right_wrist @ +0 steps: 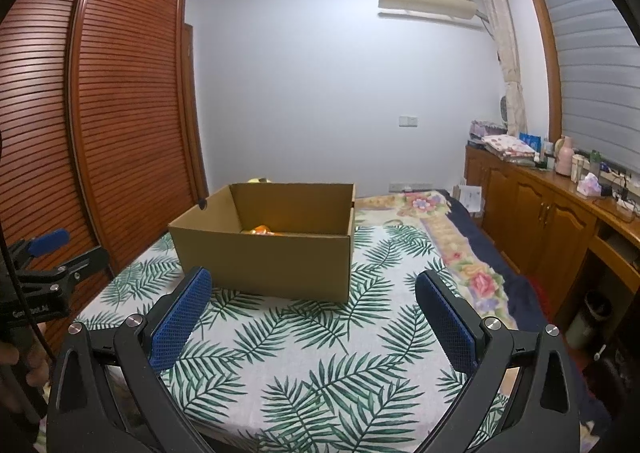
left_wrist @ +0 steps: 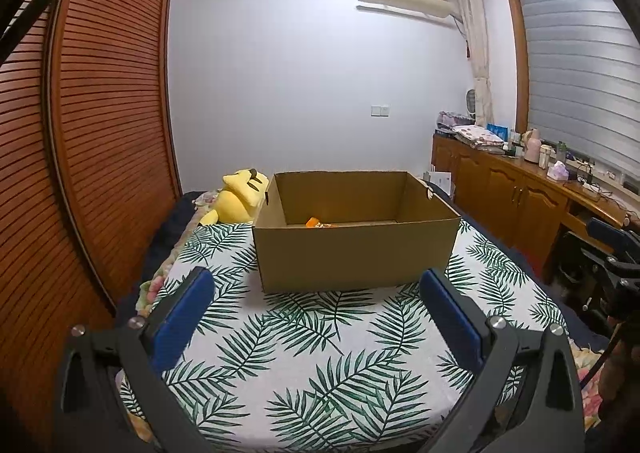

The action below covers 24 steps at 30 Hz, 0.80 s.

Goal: Organize snacks

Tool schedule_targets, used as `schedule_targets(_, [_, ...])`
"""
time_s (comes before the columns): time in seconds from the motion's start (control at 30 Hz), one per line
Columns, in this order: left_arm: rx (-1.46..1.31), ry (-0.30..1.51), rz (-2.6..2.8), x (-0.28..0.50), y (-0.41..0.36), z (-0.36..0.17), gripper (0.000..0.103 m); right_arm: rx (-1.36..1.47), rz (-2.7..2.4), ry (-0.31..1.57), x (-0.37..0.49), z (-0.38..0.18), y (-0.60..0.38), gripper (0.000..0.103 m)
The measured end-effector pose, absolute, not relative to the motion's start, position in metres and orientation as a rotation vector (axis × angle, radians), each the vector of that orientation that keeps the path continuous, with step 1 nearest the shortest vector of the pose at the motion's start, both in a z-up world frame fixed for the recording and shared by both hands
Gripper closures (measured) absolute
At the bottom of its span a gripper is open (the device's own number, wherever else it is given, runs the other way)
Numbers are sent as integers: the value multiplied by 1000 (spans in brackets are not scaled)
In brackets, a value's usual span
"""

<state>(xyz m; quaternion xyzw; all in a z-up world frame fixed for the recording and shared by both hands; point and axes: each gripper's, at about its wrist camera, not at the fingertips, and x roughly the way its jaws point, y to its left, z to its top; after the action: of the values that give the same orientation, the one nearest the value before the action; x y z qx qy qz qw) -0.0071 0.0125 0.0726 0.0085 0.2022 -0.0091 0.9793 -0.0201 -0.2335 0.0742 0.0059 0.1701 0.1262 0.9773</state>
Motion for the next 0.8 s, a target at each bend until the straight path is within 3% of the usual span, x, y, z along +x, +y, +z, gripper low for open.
schedule_targets(0.8, [19,403,-14,-13,16,73,0,13,254,337,-21,75,-231,0])
